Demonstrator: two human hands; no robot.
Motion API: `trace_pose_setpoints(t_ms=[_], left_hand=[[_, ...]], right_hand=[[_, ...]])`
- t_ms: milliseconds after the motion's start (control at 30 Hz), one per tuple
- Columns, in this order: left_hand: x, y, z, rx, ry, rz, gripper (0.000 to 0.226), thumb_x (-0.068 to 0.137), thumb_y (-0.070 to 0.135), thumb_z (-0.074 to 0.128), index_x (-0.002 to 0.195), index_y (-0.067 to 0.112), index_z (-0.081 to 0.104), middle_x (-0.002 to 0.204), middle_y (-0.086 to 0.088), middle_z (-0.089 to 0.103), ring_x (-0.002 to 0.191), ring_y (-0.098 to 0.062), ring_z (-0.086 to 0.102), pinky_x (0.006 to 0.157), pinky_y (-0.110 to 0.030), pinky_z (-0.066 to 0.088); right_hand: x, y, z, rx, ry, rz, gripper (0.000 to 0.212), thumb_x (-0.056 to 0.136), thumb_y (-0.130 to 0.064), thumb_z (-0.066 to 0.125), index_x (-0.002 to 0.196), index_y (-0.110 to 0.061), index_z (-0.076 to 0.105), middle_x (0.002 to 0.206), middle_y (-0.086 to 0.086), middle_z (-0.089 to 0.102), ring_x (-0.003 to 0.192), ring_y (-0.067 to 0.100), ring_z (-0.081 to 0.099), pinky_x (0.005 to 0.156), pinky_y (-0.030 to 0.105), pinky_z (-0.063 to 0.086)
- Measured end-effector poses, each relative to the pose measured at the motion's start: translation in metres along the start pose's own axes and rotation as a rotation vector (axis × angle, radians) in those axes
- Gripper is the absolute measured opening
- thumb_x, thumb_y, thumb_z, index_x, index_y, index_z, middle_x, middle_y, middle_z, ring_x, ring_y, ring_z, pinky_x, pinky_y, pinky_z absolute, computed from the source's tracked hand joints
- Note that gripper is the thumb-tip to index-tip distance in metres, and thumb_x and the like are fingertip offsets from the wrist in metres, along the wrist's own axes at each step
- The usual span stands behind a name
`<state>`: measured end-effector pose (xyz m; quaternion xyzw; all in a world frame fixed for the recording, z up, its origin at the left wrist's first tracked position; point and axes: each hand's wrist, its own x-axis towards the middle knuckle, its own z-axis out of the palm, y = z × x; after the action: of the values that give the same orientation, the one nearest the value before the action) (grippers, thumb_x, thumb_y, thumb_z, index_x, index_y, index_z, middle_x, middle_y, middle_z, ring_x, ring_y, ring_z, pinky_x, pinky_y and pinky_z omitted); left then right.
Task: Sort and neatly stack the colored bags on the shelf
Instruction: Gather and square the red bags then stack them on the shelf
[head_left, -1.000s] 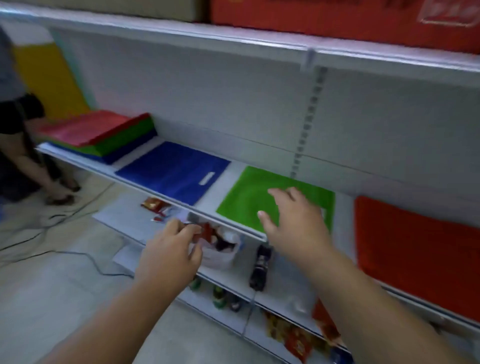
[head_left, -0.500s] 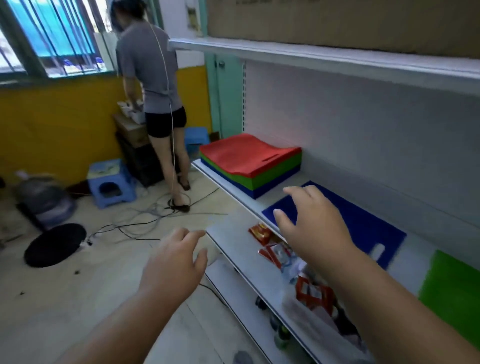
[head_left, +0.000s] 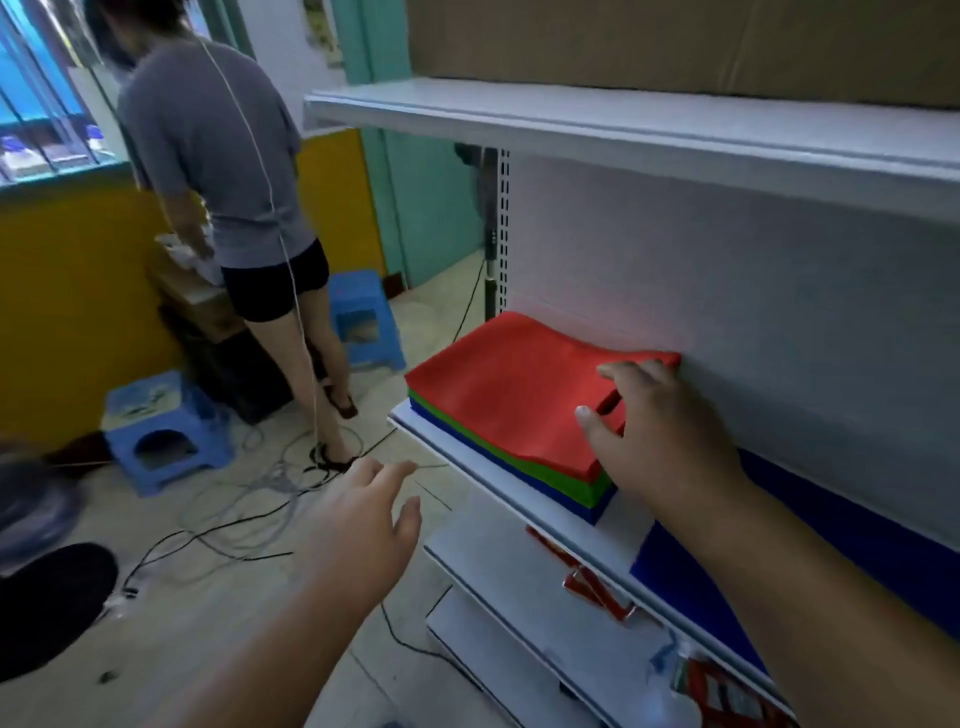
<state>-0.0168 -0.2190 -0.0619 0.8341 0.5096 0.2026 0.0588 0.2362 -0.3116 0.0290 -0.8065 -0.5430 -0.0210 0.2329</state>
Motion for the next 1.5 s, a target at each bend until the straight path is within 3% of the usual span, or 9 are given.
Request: trace_pose_setpoints(t_ms=[100, 200, 433, 567, 800, 1000, 1100, 1267, 1500], left_hand=[[0.044, -0.027, 0.019, -0.054, -0.039, 0.097, 0.031, 0.09, 0.033, 0.059, 0.12, 0.028, 0.064, 0.096, 0.008, 0.056, 0.081, -0.016, 0.058, 0.057, -0.026, 0.037], [0.085, -0.049, 0.03, -0.098, -0.157, 0.184, 0.039, 0.094, 0.037, 0.054, 0.133, 0.033, 0.054, 0.117, 0.004, 0.058, 0.099, -0.019, 0.059, 0.07, -0.031, 0.046], [0.156, -0.08, 0.04, -0.136, -0.277, 0.338, 0.047, 0.095, 0.038, 0.049, 0.141, 0.033, 0.042, 0.107, 0.005, 0.052, 0.081, -0.016, 0.057, 0.057, -0.03, 0.048], [0.178, -0.087, 0.049, -0.151, -0.352, 0.357, 0.059, 0.095, 0.039, 0.049, 0.15, 0.032, 0.029, 0.11, 0.004, 0.047, 0.082, -0.012, 0.052, 0.066, -0.031, 0.052], [0.194, -0.099, 0.057, -0.135, -0.367, 0.409, 0.059, 0.094, 0.042, 0.05, 0.149, 0.034, 0.031, 0.105, 0.006, 0.042, 0.081, -0.012, 0.05, 0.069, -0.027, 0.049], [0.201, -0.106, 0.056, -0.334, -0.347, 0.349, 0.035, 0.094, 0.032, 0.056, 0.128, 0.025, 0.059, 0.119, 0.0, 0.053, 0.08, -0.015, 0.058, 0.072, -0.028, 0.048], [0.213, -0.097, 0.054, -0.364, -0.34, 0.296, 0.015, 0.095, 0.037, 0.054, 0.104, 0.027, 0.061, 0.104, 0.007, 0.059, 0.073, -0.006, 0.055, 0.061, -0.026, 0.042], [0.233, -0.087, 0.051, -0.296, -0.3, 0.282, 0.005, 0.093, 0.024, 0.055, 0.09, 0.026, 0.051, 0.076, 0.01, 0.052, 0.063, -0.007, 0.048, 0.052, -0.026, 0.032], [0.226, -0.1, 0.047, -0.264, -0.378, 0.35, 0.025, 0.092, 0.03, 0.048, 0.116, 0.026, 0.054, 0.102, 0.004, 0.053, 0.076, -0.015, 0.055, 0.06, -0.028, 0.042]], right_hand=[[0.009, -0.012, 0.017, -0.064, 0.039, 0.118, 0.05, 0.092, -0.045, 0.056, 0.134, -0.019, 0.051, 0.127, 0.002, 0.053, 0.107, 0.023, 0.055, 0.089, 0.037, 0.048], [0.01, -0.027, 0.032, -0.133, 0.064, 0.283, 0.045, 0.091, -0.046, 0.055, 0.128, -0.02, 0.054, 0.121, 0.001, 0.057, 0.103, 0.023, 0.057, 0.086, 0.037, 0.049], [-0.002, -0.061, 0.061, -0.29, -0.05, 0.597, 0.047, 0.096, -0.052, 0.042, 0.131, -0.021, 0.05, 0.116, -0.002, 0.063, 0.107, 0.023, 0.05, 0.086, 0.036, 0.047], [-0.003, -0.072, 0.076, -0.42, -0.118, 0.612, 0.042, 0.095, -0.052, 0.039, 0.119, -0.021, 0.054, 0.095, -0.004, 0.064, 0.093, 0.021, 0.048, 0.077, 0.036, 0.046], [-0.003, -0.077, 0.086, -0.447, -0.068, 0.66, 0.041, 0.097, -0.051, 0.038, 0.119, -0.021, 0.055, 0.102, -0.004, 0.064, 0.092, 0.019, 0.048, 0.078, 0.036, 0.045], [-0.004, -0.083, 0.09, -0.361, -0.052, 0.669, 0.038, 0.097, -0.051, 0.041, 0.11, -0.02, 0.06, 0.082, -0.006, 0.059, 0.09, 0.018, 0.047, 0.077, 0.035, 0.046], [-0.011, -0.089, 0.09, -0.284, 0.025, 0.665, 0.031, 0.096, -0.046, 0.048, 0.106, -0.021, 0.063, 0.071, -0.011, 0.049, 0.083, 0.015, 0.049, 0.073, 0.034, 0.047], [-0.023, -0.095, 0.092, -0.161, 0.161, 0.697, 0.023, 0.094, -0.039, 0.055, 0.103, -0.02, 0.064, 0.086, -0.004, 0.063, 0.085, 0.015, 0.055, 0.073, 0.036, 0.049], [-0.029, -0.095, 0.105, -0.216, 0.192, 0.811, 0.055, 0.091, -0.048, 0.056, 0.138, -0.021, 0.046, 0.123, 0.004, 0.053, 0.097, 0.022, 0.059, 0.078, 0.035, 0.051]])
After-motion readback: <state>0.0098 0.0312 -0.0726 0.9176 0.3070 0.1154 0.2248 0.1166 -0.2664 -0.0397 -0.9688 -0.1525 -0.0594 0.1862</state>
